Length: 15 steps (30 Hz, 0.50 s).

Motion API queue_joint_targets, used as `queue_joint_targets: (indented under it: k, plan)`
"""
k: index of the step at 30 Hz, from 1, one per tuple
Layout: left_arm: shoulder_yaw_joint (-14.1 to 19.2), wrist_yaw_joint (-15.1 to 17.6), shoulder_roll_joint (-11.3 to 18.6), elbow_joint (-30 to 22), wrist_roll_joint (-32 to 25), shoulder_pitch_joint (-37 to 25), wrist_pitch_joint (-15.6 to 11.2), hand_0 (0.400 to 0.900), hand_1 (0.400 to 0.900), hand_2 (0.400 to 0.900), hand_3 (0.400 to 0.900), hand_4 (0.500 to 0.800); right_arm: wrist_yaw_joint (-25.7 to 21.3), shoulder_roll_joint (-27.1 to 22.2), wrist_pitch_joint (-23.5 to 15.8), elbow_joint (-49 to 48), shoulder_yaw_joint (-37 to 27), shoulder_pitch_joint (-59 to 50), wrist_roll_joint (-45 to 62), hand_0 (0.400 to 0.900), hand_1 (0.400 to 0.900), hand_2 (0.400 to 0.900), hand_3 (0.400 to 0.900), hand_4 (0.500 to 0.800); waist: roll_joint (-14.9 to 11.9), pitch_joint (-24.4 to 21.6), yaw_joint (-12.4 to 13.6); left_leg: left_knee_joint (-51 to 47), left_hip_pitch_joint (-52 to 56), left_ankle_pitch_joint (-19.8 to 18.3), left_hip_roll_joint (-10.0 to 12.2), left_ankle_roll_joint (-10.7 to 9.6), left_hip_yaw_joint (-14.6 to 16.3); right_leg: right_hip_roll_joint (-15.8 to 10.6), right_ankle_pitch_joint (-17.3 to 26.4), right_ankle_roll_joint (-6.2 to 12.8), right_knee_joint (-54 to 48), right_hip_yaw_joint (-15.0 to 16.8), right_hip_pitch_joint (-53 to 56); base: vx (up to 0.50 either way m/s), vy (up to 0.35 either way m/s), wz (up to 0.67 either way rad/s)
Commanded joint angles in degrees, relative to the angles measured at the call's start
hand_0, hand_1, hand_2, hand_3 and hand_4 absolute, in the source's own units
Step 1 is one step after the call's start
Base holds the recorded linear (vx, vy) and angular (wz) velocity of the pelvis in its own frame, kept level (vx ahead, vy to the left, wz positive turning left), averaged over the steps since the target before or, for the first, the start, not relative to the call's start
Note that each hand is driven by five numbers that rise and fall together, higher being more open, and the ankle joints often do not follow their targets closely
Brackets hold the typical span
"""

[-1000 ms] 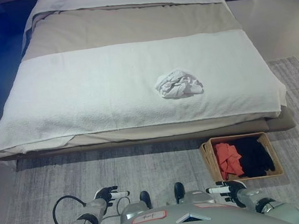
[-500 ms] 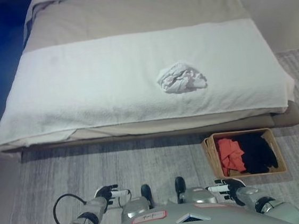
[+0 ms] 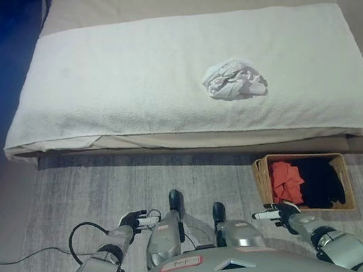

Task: Put the clothes on the bed into the basket.

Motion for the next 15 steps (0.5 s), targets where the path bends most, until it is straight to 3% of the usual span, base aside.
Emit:
queue_joint_targets:
  k: [1, 4, 7, 8, 11, 14, 15]
  plan:
    - [-0.8, 0.4, 2.3, 0.1, -0.3, 1.9, 0.1, 0.900, 0.900, 0.900, 0.900, 0.800, 0.2, -1.6, -0.5, 0.7, 1.7, 1.0, 0.8, 0.900, 0.900, 0.900, 0.900, 0.800, -1.4, -2.3, 1.0, 1.5, -6.3, 4.7, -0.6, 3.1, -0.9, 2.5, -9.1, 4.49, 3.6, 5.3, 5.5, 0.28, 0.182, -0.34]
    - [-0.6, 0.5, 2.8, 0.0, -0.3, 1.9, 0.1, 0.900, 0.900, 0.900, 0.900, 0.800, 0.6, -1.3, -0.4, 0.7, 1.5, 1.1, 0.5, 0.900, 0.900, 0.900, 0.900, 0.800, -2.1, -3.5, 1.1, 3.0, -6.2, 4.8, -0.9, 4.1, -0.9, 1.5, -10.1, 5.28, 4.0, 6.7, 6.4, 0.26, 0.202, -0.27]
    - [-1.3, 0.7, 4.0, 0.0, -0.1, 0.8, 0.0, 0.900, 0.900, 0.900, 0.900, 0.800, 1.0, -0.4, -0.2, 1.1, 1.5, 1.2, 0.6, 0.900, 0.900, 0.900, 0.900, 0.800, -4.1, -4.5, 1.2, 8.4, -8.1, 2.7, -2.9, 5.3, 0.0, -0.8, -10.8, 6.84, 7.7, 8.2, 5.6, 0.27, 0.286, -0.34]
    - [-1.5, 0.8, 4.7, -0.5, 0.0, 0.1, -0.1, 0.900, 0.900, 0.900, 0.900, 0.800, 1.4, 0.5, -0.1, 1.1, 1.8, 1.1, 0.6, 0.900, 0.900, 0.900, 0.900, 0.800, -5.4, -5.3, 1.3, 11.1, -8.5, 0.2, -4.1, 6.5, 1.3, -2.1, -9.7, 8.58, 11.7, 8.9, 4.0, 0.27, 0.278, -0.28]
    - [-1.7, 0.7, 5.9, -1.1, -0.1, -0.5, -0.2, 0.900, 0.900, 0.900, 0.900, 0.800, 1.8, 1.3, 0.0, 0.6, 2.0, 1.0, 0.3, 0.900, 0.900, 0.900, 0.900, 0.800, -6.8, -6.2, 0.7, 11.3, -7.3, -2.1, -5.5, 8.0, 2.0, -2.7, -3.6, 10.55, 19.3, 9.5, 0.6, 0.27, 0.329, -0.19]
    - [-1.7, 0.9, 6.8, -1.3, -0.5, -0.9, -0.1, 0.900, 0.900, 0.900, 0.900, 0.800, 1.9, 1.7, 0.2, 0.2, 2.1, 0.2, 0.3, 0.900, 0.900, 0.900, 0.900, 0.800, -7.2, -5.4, 0.4, 10.4, -4.3, -3.6, -6.3, 9.5, 1.9, -3.1, 3.1, 11.33, 29.0, 8.5, -3.2, 0.18, 0.270, -0.03]
    - [-1.7, 0.9, 6.8, -1.3, -0.5, -0.9, -0.1, 0.900, 0.900, 0.900, 0.900, 0.800, 1.9, 1.7, 0.2, 0.2, 2.1, 0.2, 0.3, 0.900, 0.900, 0.900, 0.900, 0.800, -7.2, -5.3, 0.4, 10.3, -4.2, -3.6, -6.3, 9.5, 2.0, -3.1, 3.1, 11.34, 29.1, 8.6, -3.2, 0.16, 0.277, 0.00]
